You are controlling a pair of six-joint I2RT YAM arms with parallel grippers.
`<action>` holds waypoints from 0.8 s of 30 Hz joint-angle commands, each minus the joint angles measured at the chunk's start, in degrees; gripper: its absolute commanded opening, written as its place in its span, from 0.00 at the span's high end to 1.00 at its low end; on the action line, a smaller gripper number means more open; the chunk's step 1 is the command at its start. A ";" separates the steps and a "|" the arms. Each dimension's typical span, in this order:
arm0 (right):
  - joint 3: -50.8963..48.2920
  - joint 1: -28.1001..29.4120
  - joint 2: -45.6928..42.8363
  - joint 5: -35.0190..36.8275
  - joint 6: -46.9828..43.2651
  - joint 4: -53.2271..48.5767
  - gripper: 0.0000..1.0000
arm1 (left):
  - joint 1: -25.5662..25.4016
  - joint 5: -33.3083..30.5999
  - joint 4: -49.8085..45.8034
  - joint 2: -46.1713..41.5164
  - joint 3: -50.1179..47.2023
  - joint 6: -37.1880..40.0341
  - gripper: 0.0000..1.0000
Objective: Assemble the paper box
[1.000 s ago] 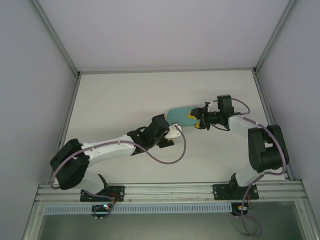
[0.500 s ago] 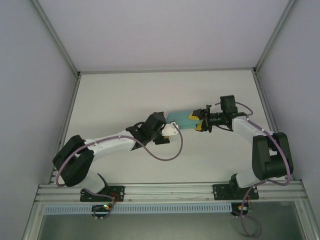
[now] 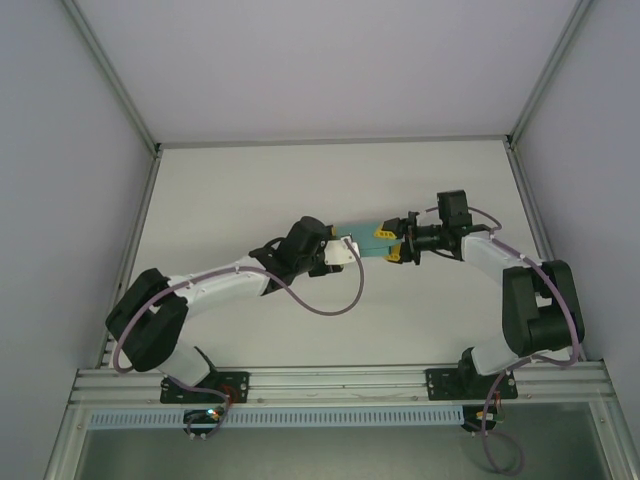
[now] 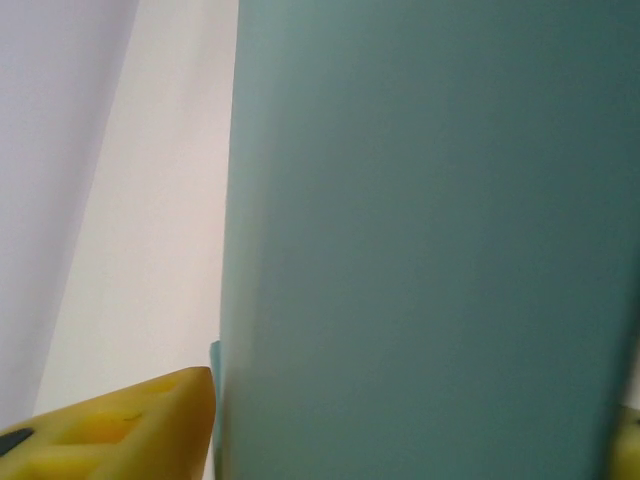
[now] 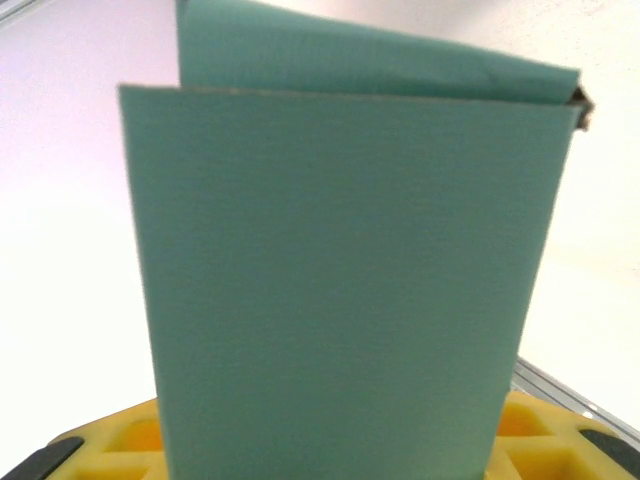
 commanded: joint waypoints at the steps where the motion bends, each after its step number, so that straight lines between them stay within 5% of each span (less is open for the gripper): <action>1: 0.96 1.53 0.69 -5.71 0.94 -1.44 0.63 | 0.88 0.72 2.68 -0.11 1.87 0.07 0.46; 10: 1.09 1.62 -0.56 -5.47 0.49 1.61 0.25 | 1.37 1.30 0.86 -1.77 1.34 -0.19 0.57; 12: 1.37 1.03 -1.30 -3.47 -1.26 0.42 0.00 | 1.86 1.96 -1.49 -2.37 1.64 -0.37 0.58; 19: 6.98 -4.70 -6.91 22.31 -26.02 -14.21 0.00 | 6.14 9.83 -25.37 -3.75 8.33 -1.71 0.58; 21: 7.95 -4.62 -10.92 30.32 -33.89 -14.63 0.00 | 7.39 12.87 -33.74 -3.34 10.93 -0.31 0.57; 24: 5.59 -4.67 -15.57 32.39 -44.80 -7.62 0.00 | 9.27 17.37 -44.51 -1.44 14.26 1.81 0.56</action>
